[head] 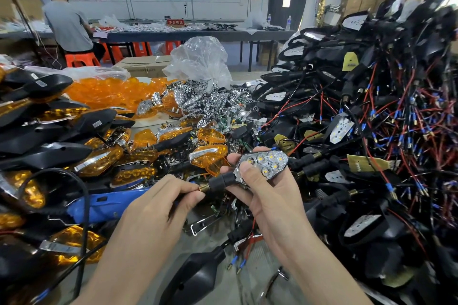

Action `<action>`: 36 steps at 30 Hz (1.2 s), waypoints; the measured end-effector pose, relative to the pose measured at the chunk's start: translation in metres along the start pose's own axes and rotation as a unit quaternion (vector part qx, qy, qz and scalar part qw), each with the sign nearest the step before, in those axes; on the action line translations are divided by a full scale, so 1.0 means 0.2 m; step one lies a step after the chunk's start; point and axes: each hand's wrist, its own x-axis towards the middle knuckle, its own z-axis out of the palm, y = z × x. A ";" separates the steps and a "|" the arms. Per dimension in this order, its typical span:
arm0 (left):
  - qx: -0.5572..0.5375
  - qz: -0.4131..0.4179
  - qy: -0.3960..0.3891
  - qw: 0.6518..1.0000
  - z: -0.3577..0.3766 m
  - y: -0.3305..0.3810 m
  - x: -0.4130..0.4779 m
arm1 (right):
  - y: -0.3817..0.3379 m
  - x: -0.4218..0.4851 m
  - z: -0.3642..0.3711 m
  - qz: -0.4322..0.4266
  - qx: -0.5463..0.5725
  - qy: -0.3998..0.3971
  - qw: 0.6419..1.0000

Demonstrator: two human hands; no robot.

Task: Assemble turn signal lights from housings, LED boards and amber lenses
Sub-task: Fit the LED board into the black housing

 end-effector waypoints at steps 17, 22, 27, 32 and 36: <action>-0.102 -0.066 -0.011 0.992 -0.01 0.02 0.01 | -0.02 -0.01 0.01 0.021 0.013 -0.028 0.999; -0.105 -0.058 -0.018 0.993 -0.01 0.00 0.01 | -0.01 -0.01 0.01 0.010 -0.018 -0.015 1.000; -0.071 -0.046 -0.048 0.995 -0.01 0.00 0.00 | 0.01 0.00 0.01 0.009 -0.050 0.000 0.999; -0.065 -0.065 -0.058 0.994 0.01 0.02 0.00 | 0.06 -0.01 0.05 0.068 -0.083 -0.020 0.994; -0.122 -0.103 -0.117 0.980 0.07 0.04 -0.01 | 0.07 -0.02 0.08 0.147 -0.029 -0.009 0.989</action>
